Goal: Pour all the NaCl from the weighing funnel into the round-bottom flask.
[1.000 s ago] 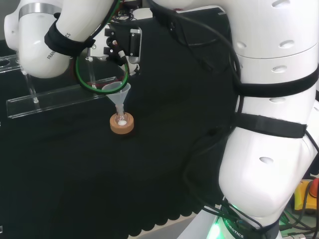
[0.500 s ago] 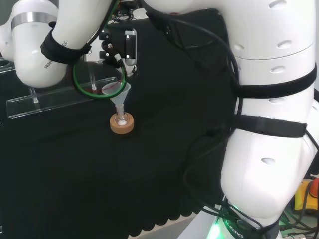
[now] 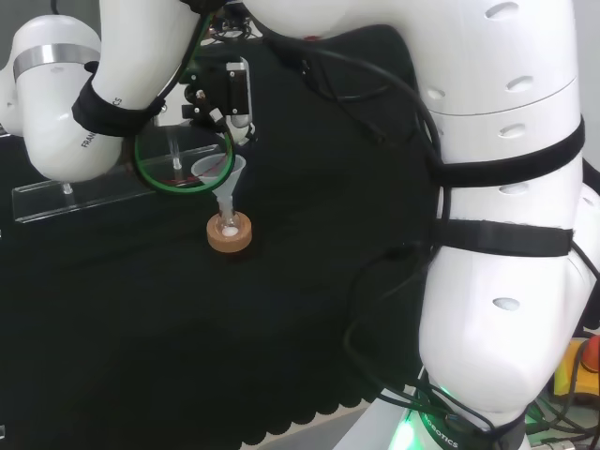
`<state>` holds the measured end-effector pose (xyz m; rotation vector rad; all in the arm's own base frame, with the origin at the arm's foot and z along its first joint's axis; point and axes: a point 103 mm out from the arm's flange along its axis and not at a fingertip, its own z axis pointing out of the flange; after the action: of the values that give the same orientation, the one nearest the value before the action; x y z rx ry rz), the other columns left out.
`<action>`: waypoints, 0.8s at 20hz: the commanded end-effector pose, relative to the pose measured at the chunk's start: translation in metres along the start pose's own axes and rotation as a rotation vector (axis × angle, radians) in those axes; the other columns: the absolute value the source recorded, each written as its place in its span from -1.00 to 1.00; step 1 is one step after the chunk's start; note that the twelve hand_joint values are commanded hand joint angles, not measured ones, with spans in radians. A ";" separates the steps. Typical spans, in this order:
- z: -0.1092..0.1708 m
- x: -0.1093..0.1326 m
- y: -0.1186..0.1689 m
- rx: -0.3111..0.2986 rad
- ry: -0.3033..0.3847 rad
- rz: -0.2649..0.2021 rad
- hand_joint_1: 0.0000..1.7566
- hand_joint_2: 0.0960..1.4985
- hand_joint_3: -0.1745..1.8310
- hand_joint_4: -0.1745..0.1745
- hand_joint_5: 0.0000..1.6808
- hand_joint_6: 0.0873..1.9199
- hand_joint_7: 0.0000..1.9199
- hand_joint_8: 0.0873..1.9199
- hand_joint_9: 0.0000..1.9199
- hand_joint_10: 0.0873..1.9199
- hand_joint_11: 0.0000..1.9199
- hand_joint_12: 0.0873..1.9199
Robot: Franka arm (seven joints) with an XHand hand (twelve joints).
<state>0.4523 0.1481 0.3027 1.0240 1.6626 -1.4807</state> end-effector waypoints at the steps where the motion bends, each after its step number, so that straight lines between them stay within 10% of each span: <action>1: -0.002 -0.004 -0.002 -0.001 -0.015 0.012 0.28 -0.15 -0.24 1.00 0.52 -0.40 0.43 -0.80 0.54 -1.00 0.08 -0.12; 16: -0.003 -0.006 -0.005 -0.016 0.002 0.020 0.28 -0.15 -0.23 1.00 0.52 -0.40 0.43 -0.81 0.54 -1.00 0.08 -0.12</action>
<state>0.4520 0.1534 0.3111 1.0134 1.6376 -1.4606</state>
